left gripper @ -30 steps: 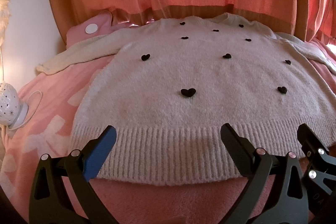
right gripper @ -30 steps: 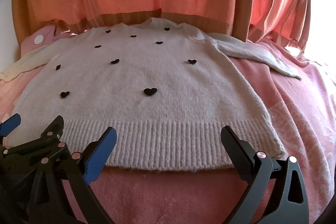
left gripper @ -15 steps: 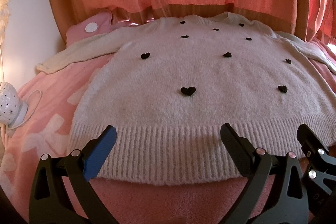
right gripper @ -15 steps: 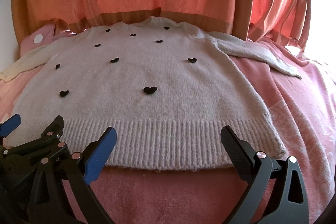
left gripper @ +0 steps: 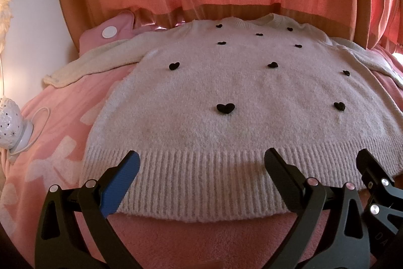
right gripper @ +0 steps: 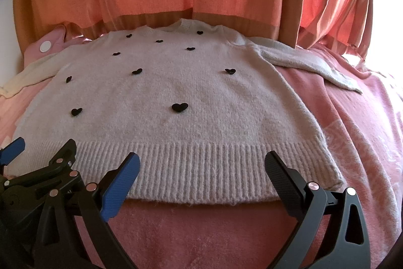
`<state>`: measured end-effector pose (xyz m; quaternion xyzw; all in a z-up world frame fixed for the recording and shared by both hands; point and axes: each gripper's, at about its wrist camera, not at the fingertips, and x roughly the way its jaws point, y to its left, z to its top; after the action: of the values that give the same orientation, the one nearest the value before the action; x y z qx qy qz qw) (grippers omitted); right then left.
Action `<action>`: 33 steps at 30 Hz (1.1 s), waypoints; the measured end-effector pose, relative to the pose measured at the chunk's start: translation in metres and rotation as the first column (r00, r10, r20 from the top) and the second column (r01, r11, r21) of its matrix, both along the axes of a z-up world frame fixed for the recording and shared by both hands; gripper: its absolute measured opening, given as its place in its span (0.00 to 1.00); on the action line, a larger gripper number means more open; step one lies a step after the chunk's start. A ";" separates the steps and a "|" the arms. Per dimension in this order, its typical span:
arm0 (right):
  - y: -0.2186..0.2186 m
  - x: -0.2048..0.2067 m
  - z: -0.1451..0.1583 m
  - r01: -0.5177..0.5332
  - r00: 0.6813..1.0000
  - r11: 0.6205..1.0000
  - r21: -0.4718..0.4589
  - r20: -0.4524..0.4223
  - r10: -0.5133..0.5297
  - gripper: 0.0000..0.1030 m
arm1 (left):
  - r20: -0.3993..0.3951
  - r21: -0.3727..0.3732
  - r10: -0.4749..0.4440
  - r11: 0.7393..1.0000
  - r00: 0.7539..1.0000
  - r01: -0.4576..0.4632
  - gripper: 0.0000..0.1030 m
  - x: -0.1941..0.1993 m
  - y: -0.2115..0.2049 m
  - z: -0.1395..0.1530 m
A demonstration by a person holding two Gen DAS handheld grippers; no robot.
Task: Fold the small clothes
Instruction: 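Grasp the cuff of the sweater sleeve with the right gripper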
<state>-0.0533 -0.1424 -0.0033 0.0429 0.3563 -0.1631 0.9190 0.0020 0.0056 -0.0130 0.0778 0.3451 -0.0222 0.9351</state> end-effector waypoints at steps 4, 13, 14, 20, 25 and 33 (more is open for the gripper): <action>0.000 0.000 -0.001 0.001 1.000 1.000 -0.001 -0.001 -0.001 0.95 | 0.000 0.000 0.000 1.000 1.000 0.000 0.94 0.000 0.000 0.000; -0.036 -0.003 0.029 -0.061 0.998 0.979 0.194 0.046 0.053 0.95 | -0.043 -0.130 -0.063 0.990 0.997 0.057 0.95 0.002 0.010 0.012; -0.052 -0.004 0.040 -0.059 0.996 0.973 0.225 0.085 0.040 0.95 | -0.048 -0.171 -0.080 0.983 0.996 0.071 0.95 0.004 0.013 0.019; -0.197 0.028 0.062 0.115 0.978 0.937 0.330 0.128 -0.165 0.95 | -0.034 -0.306 -0.120 0.946 0.992 0.104 0.95 0.037 0.023 0.059; -0.348 0.056 0.014 0.369 0.903 0.794 0.482 0.017 -0.430 0.93 | -0.104 -0.490 -0.111 0.871 0.988 0.046 0.95 0.090 0.025 0.063; -0.446 0.075 -0.032 0.519 0.790 0.642 0.564 -0.029 -0.612 0.73 | -0.210 -0.603 -0.121 0.797 0.970 -0.031 0.95 0.147 0.022 0.022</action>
<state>0.0220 -0.5883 -0.0356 0.4249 0.2788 -0.3304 0.7954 0.1486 0.0280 0.0087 -0.2183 0.4277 -0.1621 0.8621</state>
